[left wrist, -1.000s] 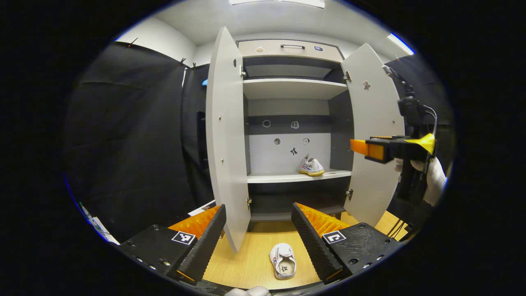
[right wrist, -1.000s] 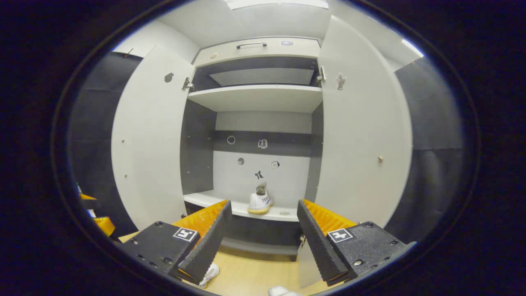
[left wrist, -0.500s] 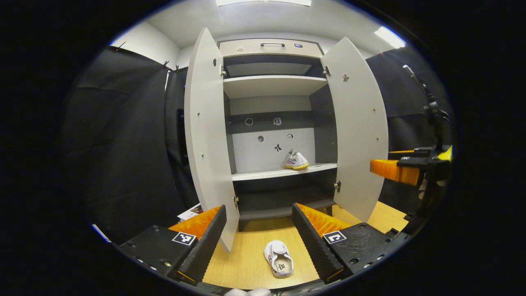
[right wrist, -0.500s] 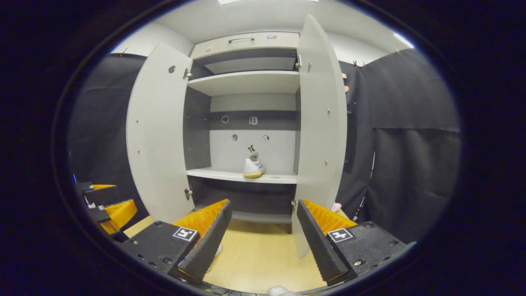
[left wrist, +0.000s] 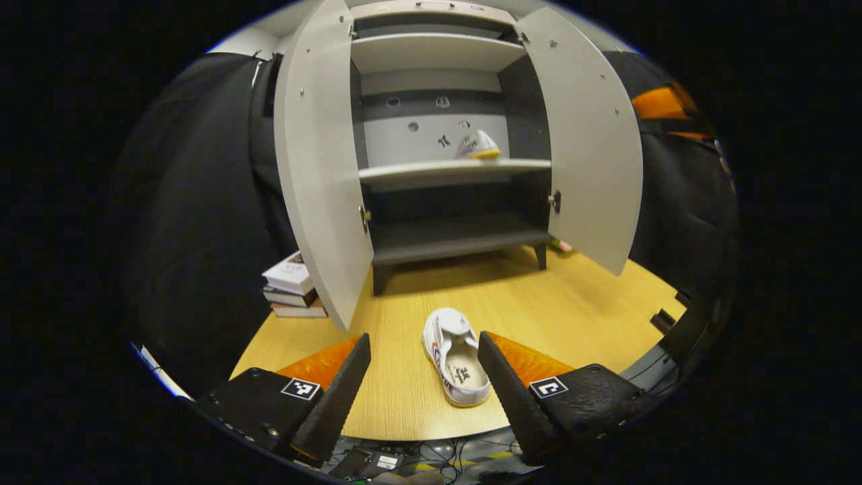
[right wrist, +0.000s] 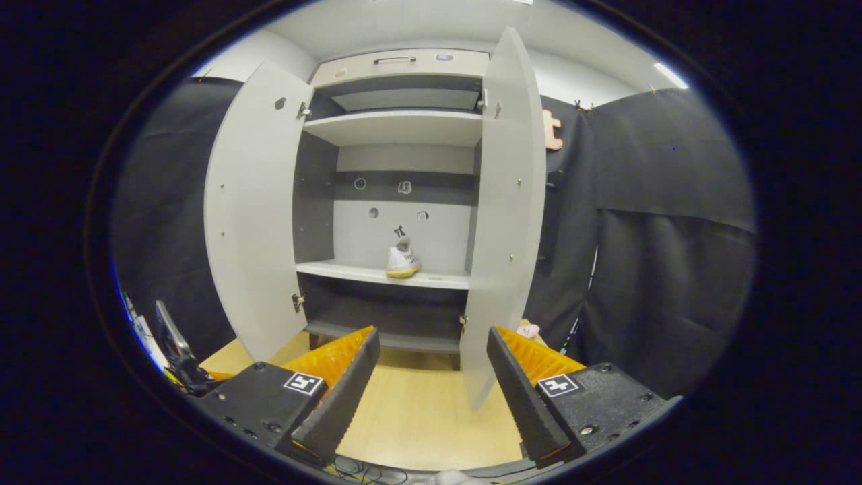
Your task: Grab one shoe with the right hand and put it into the shoe cabinet, grab the other shoe with the left hand and put it into the shoe cabinet; then close the right door with the right hand and the left door with the left hand.
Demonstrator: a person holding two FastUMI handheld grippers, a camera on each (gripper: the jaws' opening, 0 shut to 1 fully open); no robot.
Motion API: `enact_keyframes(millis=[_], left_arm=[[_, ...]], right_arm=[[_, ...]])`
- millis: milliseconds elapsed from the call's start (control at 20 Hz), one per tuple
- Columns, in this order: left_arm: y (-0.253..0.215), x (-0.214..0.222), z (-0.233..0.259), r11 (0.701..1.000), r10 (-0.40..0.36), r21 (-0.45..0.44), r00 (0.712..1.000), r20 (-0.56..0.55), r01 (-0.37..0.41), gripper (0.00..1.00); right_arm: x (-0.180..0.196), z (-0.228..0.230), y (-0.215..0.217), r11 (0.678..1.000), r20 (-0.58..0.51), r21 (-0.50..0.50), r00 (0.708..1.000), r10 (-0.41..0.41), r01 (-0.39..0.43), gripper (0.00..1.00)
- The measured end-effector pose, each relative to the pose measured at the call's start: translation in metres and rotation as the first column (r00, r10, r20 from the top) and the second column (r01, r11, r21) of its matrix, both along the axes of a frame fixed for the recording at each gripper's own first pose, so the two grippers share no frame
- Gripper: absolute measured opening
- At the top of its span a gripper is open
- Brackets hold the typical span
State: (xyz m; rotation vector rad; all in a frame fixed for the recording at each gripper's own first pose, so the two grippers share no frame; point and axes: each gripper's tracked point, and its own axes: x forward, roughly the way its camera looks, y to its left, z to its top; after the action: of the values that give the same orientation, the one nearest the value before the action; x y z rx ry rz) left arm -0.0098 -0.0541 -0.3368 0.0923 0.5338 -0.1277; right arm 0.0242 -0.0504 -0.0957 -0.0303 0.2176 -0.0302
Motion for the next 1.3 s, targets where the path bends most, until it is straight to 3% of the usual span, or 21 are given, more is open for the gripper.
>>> enact_keyframes(millis=[200,600,1000,1050,1200,1250,1300], left_arm=[[-0.011,0.013,-0.057,0.999,-0.033,0.020,0.996,-0.081,0.034,0.97],[-0.013,0.080,-0.114,0.991,-0.085,0.091,0.988,-0.129,0.097,0.97],[-0.009,0.124,-0.143,0.993,-0.056,0.093,0.985,-0.161,0.072,0.90],[-0.007,0.129,-0.147,0.994,-0.046,0.087,0.984,-0.174,0.062,0.78],[-0.017,0.137,-0.155,0.996,-0.069,0.035,0.976,-0.205,0.077,0.57],[-0.015,0.141,-0.154,0.997,-0.052,0.052,0.977,-0.207,0.064,0.29],[-0.010,0.144,-0.155,0.996,-0.036,0.073,0.977,-0.210,0.052,0.31]], right_arm=[[-0.011,-0.006,-0.007,0.999,-0.029,-0.007,0.999,-0.032,0.032,0.99],[-0.005,-0.019,-0.012,0.997,-0.088,-0.042,0.994,-0.067,0.064,1.00],[0.014,-0.034,-0.015,0.997,-0.125,-0.020,0.989,-0.077,0.075,1.00],[0.016,-0.036,-0.014,0.997,-0.128,-0.019,0.989,-0.075,0.073,1.00],[0.020,-0.038,-0.012,0.998,-0.132,-0.026,0.989,-0.067,0.064,1.00],[0.021,-0.038,-0.011,0.998,-0.132,-0.028,0.989,-0.063,0.060,1.00],[0.023,-0.037,-0.011,0.998,-0.129,-0.028,0.990,-0.060,0.057,1.00]])
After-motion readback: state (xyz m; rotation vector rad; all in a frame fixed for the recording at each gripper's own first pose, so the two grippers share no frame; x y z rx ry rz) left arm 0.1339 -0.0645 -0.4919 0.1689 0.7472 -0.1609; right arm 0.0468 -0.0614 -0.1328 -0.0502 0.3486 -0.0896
